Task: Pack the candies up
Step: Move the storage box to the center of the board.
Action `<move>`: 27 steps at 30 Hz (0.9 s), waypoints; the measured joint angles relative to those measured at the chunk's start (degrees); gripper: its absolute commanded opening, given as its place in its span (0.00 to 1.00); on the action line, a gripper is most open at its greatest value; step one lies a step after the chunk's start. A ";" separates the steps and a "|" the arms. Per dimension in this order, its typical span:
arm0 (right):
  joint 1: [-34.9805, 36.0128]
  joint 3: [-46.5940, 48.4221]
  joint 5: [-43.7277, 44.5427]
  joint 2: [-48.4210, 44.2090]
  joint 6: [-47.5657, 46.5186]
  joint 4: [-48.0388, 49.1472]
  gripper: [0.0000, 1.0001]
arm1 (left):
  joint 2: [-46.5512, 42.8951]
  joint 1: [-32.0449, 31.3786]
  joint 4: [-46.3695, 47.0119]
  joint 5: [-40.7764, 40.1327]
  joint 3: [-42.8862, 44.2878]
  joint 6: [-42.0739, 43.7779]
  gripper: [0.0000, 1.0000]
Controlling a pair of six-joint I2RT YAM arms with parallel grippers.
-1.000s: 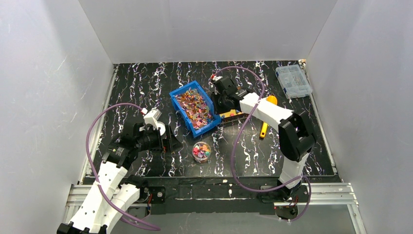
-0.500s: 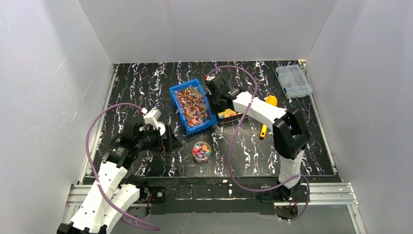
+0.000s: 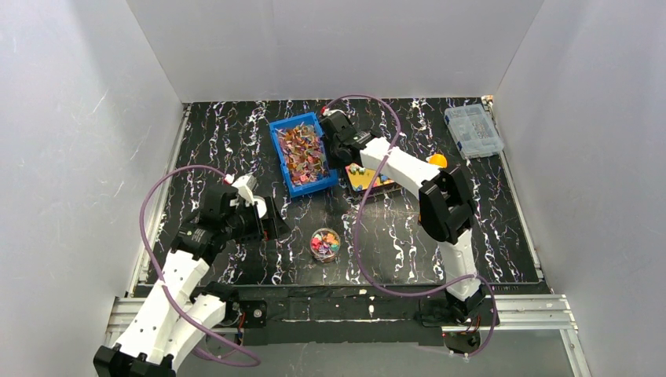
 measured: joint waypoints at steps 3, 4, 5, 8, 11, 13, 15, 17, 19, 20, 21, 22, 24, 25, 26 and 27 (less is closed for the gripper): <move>0.00 2.97 0.52 2.16 0.00 -0.26 0.07 | 2.36 0.02 -1.20 -2.71 1.09 -1.97 0.99; 0.00 4.11 0.59 2.82 0.00 -0.61 0.10 | 3.37 0.02 -1.64 -3.72 1.77 -2.58 0.99; -0.02 5.42 0.70 3.63 -0.07 -1.07 0.14 | 4.17 0.02 -2.19 -4.68 2.45 -3.13 0.99; -0.09 8.09 0.74 5.42 -0.13 -1.46 0.33 | 6.97 0.02 -4.15 -8.13 5.38 -4.81 0.99; -0.11 8.37 0.55 5.53 0.11 -1.36 0.49 | 9.05 0.02 -6.25 -12.02 8.20 -6.29 0.99; -0.20 8.39 0.46 5.53 0.11 -0.90 0.54 | 10.43 0.04 -7.98 -15.04 9.90 -7.32 0.99; -0.31 8.35 0.48 5.51 -0.04 -0.39 0.57 | 11.78 0.17 -9.55 -17.77 11.47 -8.22 0.99; -0.44 7.72 0.57 5.03 -0.11 0.17 0.59 | 13.05 0.55 -10.99 -19.82 12.74 -8.85 0.99; -0.48 6.27 0.76 3.67 -0.28 0.42 0.60 | 14.91 1.38 -12.37 -21.68 14.10 -9.51 0.99; -0.52 4.83 0.87 2.34 -0.42 0.50 0.60 | 16.06 2.19 -13.03 -22.40 14.75 -9.81 0.99; -0.52 3.91 0.96 1.27 -0.48 0.46 0.60 | 16.98 2.93 -13.49 -22.75 15.23 -9.97 0.99; -0.52 2.51 1.16 -0.33 -0.59 0.59 0.60 | 18.16 3.91 -14.08 -23.15 15.80 -10.10 0.99; -0.52 -0.33 1.46 -3.69 -0.76 0.85 0.60 | 20.22 5.51 -14.47 -23.61 16.41 -10.16 0.99; -0.52 -2.03 1.57 -5.70 -0.90 1.14 0.60 | 21.22 6.29 -14.56 -23.76 16.59 -10.01 0.99; -0.52 -4.11 1.55 -8.24 -0.98 1.66 0.60 | 22.18 6.99 -14.58 -23.87 16.70 -9.84 0.99; -0.52 -5.64 1.53 -10.29 -1.07 1.84 0.60 | 22.97 7.52 -14.62 -23.93 16.79 -9.66 0.99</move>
